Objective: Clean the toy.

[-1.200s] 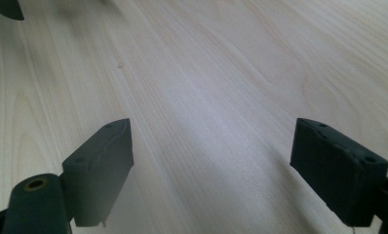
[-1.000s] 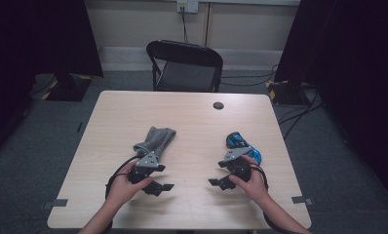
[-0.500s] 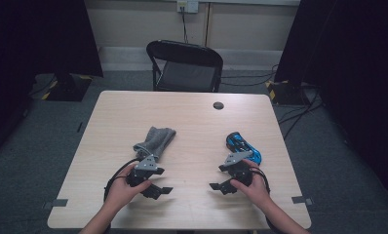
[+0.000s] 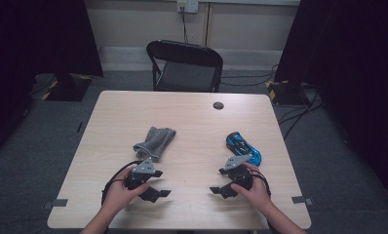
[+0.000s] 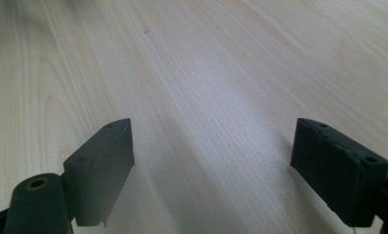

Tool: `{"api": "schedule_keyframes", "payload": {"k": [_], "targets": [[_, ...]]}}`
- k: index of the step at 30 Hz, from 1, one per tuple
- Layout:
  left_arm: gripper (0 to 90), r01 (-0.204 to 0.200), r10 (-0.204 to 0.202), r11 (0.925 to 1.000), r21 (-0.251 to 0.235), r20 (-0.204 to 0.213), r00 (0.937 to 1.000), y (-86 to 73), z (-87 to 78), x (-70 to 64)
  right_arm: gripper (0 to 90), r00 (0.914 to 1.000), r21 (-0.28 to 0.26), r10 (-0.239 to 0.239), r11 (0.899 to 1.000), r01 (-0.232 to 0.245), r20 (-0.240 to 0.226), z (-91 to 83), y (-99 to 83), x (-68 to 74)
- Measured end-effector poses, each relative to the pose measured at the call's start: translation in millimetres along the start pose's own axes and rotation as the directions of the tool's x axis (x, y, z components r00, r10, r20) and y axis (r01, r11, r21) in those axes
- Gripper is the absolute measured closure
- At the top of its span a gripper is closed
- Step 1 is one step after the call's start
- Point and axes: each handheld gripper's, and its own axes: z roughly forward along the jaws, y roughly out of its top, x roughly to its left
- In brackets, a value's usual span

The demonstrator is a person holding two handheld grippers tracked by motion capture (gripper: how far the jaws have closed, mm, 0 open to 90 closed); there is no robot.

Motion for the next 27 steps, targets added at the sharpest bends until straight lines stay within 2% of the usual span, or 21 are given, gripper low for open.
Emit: {"api": "schedule_keyframes", "payload": {"k": [4,8,11,13,18,20,25,27], "targets": [[18.0,0.0,0.0,1.0,0.004,-0.004,1.0,-3.5,-0.2,-0.8,15.2,0.9999,0.001,-0.01,1.0,0.01,-0.008,1.3,-2.3,2.5],[18.0,-0.001,0.001,1.0,0.009,-0.012,0.9999,-6.6,-0.6,-1.3,15.1,0.9989,-0.002,-0.048,0.999,0.048,-0.002,1.9,-4.4,5.8],[18.0,-0.002,0.002,1.0,0.009,-0.014,0.9999,-8.2,-0.1,-2.0,15.0,0.9989,-0.012,-0.047,0.999,0.047,-0.007,2.0,-5.4,6.0],[18.0,-0.017,0.017,0.9997,0.018,-0.021,0.9996,-9.7,0.2,-2.8,15.2,0.9983,-0.018,-0.058,0.998,0.058,-0.001,1.9,-7.1,7.0],[18.0,-0.018,0.019,0.9995,0.026,-0.028,0.9994,-13.2,1.2,-2.9,14.6,0.9957,-0.03,-0.09,0.995,0.091,0.023,3.1,-10.1,10.9],[18.0,-0.03,0.031,0.9984,0.047,-0.034,0.9989,-15.4,2.8,-3.8,14.5,0.9945,-0.048,-0.1,0.994,0.102,0.028,4.2,-12.2,11.8],[16.2,-0.053,0.055,0.9976,0.044,-0.047,0.9973,-16.0,6.1,-5.7,14.1,0.992,-0.046,-0.121,0.991,0.123,0.034,4.7,-13.1,12.9],[15.1,-0.076,0.078,0.9963,0.04,-0.05,0.9956,-17.1,7.2,-5.9,14.1,0.9915,-0.045,-0.126,0.991,0.128,0.03,4.6,-13.1,12.3]]}}
